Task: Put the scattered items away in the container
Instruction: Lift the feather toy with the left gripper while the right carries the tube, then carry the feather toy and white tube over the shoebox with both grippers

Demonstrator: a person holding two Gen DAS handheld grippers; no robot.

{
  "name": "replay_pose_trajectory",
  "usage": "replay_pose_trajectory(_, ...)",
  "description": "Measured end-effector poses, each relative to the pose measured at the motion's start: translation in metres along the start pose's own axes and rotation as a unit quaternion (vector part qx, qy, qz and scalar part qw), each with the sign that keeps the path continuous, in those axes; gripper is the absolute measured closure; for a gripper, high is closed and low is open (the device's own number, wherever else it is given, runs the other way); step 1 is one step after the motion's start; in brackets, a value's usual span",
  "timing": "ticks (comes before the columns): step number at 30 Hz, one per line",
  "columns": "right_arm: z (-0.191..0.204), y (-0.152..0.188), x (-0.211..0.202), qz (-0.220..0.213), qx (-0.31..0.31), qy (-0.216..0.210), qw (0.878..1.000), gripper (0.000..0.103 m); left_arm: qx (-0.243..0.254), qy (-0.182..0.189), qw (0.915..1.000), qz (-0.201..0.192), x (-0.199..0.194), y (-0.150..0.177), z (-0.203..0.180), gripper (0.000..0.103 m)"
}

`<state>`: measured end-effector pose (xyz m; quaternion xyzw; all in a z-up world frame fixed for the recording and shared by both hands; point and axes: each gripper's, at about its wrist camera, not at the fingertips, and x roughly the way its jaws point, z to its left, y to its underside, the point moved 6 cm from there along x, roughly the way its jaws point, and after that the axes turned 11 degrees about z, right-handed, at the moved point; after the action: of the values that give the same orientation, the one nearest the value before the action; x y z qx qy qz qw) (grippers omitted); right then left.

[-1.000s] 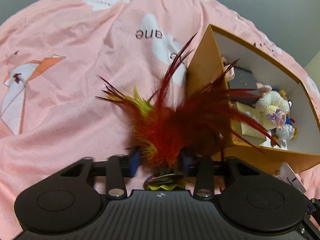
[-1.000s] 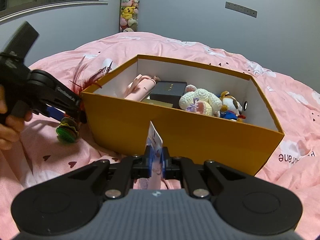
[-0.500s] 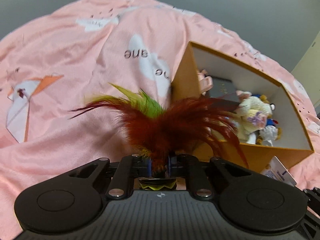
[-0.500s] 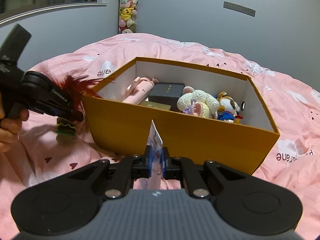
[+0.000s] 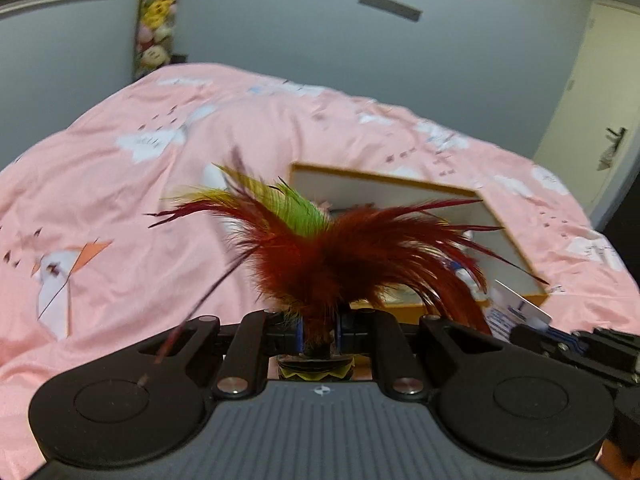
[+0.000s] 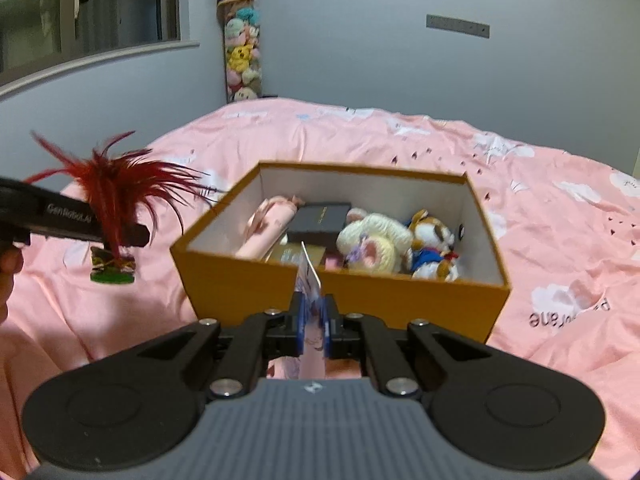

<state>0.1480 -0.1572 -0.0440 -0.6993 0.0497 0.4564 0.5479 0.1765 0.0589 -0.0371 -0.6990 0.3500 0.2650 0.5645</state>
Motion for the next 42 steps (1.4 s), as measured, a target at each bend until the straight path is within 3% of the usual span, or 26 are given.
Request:
replay_pose_trajectory(9,-0.031,-0.043,-0.042,-0.056,0.037,-0.013,0.998,0.094,0.060,0.066,0.9954,-0.035,-0.005,-0.030,-0.052,0.088)
replay_pose_trajectory(19,-0.075,-0.087,-0.038,-0.091,0.084,-0.009,0.992,0.094,0.061,0.103,0.9922,-0.033,0.043,-0.067,-0.077,0.088)
replay_pose_trajectory(31,-0.103,-0.074,0.040,-0.019,0.128,-0.005,0.992,0.094,0.068,0.109,0.9912,0.031,0.130,-0.054,-0.095,0.088)
replay_pose_trajectory(37,-0.106,-0.066,0.067,0.003,0.114,0.007,0.993,0.094,0.107,0.104,0.9879,0.041,0.151,-0.038,-0.110,0.088)
replay_pose_trajectory(42,-0.109,-0.060,0.082,0.023,0.116,0.004,0.993,0.094,0.101,0.104,0.9874,0.063,0.167,-0.032,-0.113,0.087)
